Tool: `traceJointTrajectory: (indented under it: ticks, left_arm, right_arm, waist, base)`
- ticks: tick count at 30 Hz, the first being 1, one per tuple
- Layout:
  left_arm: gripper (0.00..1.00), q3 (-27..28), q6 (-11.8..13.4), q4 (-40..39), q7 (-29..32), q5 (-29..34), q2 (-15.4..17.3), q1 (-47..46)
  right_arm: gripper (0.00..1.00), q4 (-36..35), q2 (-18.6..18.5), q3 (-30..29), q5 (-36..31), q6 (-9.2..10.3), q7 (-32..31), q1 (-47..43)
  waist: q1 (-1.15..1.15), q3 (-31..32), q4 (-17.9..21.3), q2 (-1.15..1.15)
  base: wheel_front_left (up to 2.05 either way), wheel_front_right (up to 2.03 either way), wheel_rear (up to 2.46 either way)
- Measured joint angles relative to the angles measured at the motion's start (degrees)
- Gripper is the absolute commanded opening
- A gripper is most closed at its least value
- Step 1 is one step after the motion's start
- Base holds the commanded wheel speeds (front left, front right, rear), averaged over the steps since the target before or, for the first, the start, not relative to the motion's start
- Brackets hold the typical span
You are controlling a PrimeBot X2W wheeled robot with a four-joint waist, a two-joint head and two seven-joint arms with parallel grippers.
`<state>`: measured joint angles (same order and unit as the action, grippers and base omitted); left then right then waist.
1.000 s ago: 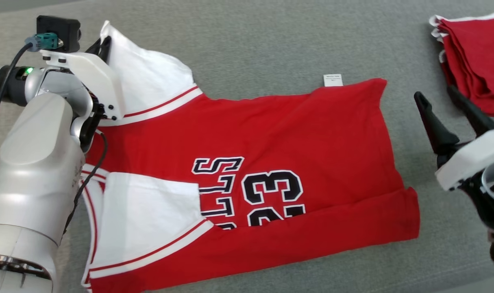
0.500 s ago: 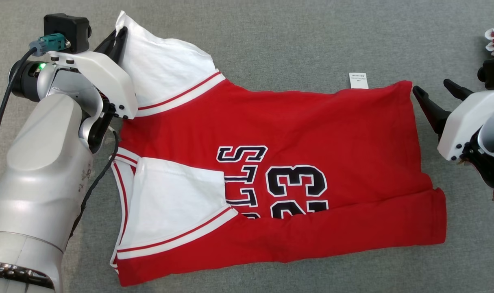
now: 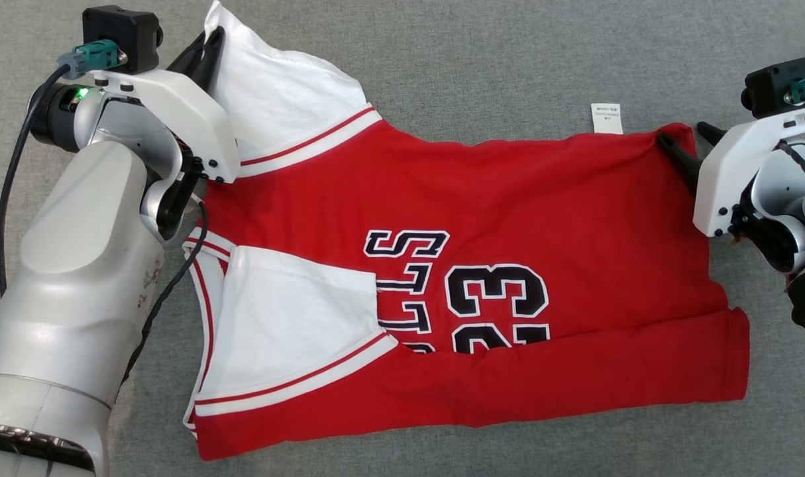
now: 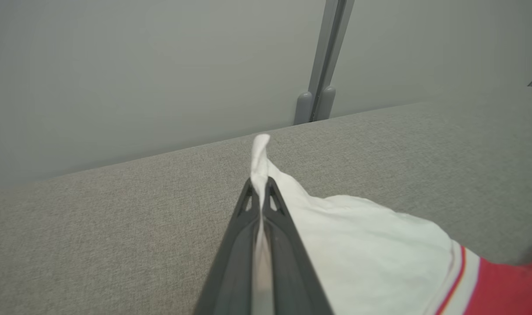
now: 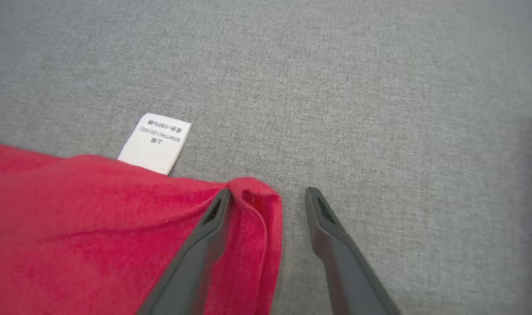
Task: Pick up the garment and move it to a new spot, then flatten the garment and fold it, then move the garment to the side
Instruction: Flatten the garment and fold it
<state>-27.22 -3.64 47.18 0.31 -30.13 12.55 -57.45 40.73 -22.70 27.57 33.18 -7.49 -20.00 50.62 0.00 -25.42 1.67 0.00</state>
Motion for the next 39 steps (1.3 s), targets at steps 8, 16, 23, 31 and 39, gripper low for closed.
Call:
traceJointTrajectory:
  ticks: [8,16,23,31,39]
  left_arm:
    - [0.00,-0.1,0.3,-1.0,0.2,-0.6,0.4,0.7]
    - [0.00,0.3,0.4,-3.7,-1.9,-1.3,1.6,3.4]
    - [0.00,1.4,0.8,-12.2,-5.8,-3.0,3.2,11.7]
    - [0.00,3.0,5.9,-28.7,-7.5,-4.8,6.6,28.2]
    - [0.00,3.3,11.8,-42.9,-6.7,-6.3,7.8,43.9]
  right_arm:
    - [0.18,2.3,-1.0,5.4,3.7,-0.01,1.0,2.3]
    - [0.00,3.1,-2.3,8.3,6.4,-0.01,8.6,2.8]
    - [0.00,-2.0,-6.4,11.3,12.7,0.00,15.8,-2.4]
    - [0.00,-9.2,-11.4,12.3,16.6,0.00,23.2,-11.7]
    - [0.00,-14.9,-14.2,11.5,17.8,0.00,26.7,-21.1]
  waist:
    - [0.00,0.0,-0.4,0.00]
    - [0.00,1.4,0.0,0.00]
    - [0.00,4.0,0.1,0.00]
    - [0.00,7.8,-0.2,0.00]
    - [0.00,11.1,-0.6,0.00]
  base:
    - [0.00,0.00,0.00]
    - [0.00,0.00,0.00]
    - [0.00,0.00,0.00]
    - [0.00,0.00,0.00]
    - [0.00,0.00,0.00]
